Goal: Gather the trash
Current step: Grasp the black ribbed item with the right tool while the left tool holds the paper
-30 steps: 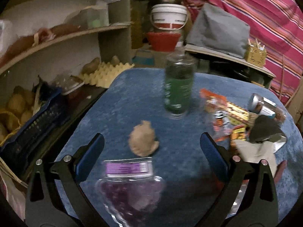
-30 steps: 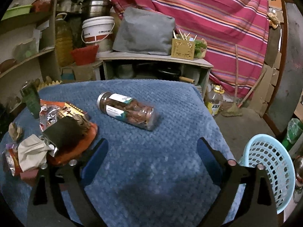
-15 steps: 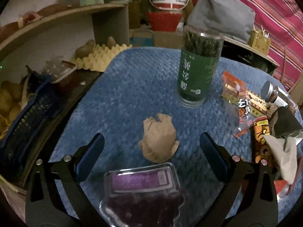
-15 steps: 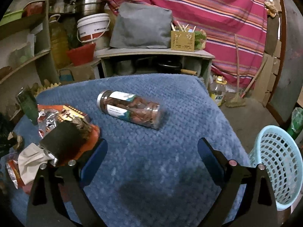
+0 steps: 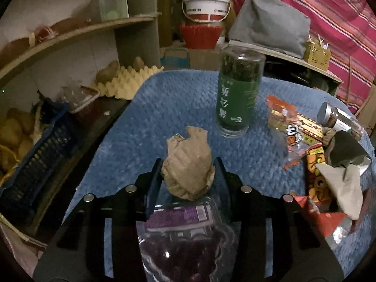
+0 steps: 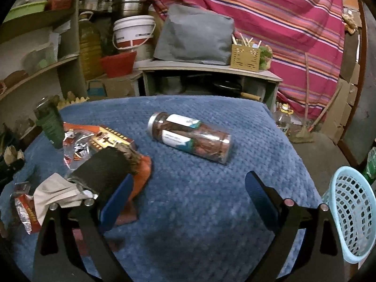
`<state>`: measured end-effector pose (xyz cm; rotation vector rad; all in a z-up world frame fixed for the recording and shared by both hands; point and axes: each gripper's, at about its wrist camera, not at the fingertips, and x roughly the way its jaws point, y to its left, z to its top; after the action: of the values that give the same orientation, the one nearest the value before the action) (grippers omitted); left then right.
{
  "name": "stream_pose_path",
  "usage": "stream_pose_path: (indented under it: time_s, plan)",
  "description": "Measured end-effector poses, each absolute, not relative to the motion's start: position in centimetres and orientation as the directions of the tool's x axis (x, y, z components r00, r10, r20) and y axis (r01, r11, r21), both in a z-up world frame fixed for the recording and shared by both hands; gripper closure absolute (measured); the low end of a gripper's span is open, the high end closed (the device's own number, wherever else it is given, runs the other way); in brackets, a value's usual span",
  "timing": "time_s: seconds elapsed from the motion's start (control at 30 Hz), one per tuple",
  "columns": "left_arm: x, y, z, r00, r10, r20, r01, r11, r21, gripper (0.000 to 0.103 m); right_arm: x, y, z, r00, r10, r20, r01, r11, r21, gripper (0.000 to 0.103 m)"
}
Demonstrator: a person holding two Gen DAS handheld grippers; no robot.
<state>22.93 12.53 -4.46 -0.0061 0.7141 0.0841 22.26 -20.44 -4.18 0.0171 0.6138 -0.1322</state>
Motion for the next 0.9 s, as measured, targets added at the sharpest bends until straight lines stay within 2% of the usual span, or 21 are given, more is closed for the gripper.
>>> stream_pose_path:
  time_s: [0.3,0.4,0.63,0.9]
  plan:
    - [22.9,13.1,-4.7,0.744,0.097,-0.661,-0.104,0.994,0.029,0.06,22.2,-16.3,-3.3,0.827,-0.044,-0.561,0.032,0.999,-0.032,0.009]
    - [22.9,13.4,-4.5,0.746,0.097,-0.658,-0.108,0.994,0.024,0.06,23.9,-15.6,-2.6,0.827,-0.058,-0.559,0.041,0.998,-0.044,0.009]
    - [22.5,13.6,-4.7,0.746,0.101,-0.659,-0.099,0.994,0.041,0.06,27.8,-13.8,-4.1,0.754,-0.064,-0.653,0.017,0.997,-0.078,0.009]
    - [23.3,13.9,-4.6,0.743,0.09,-0.663,-0.094,0.995,0.03,0.06,27.7,-13.8,-4.7,0.731,-0.006,-0.682,-0.016,1.0,-0.027,0.009]
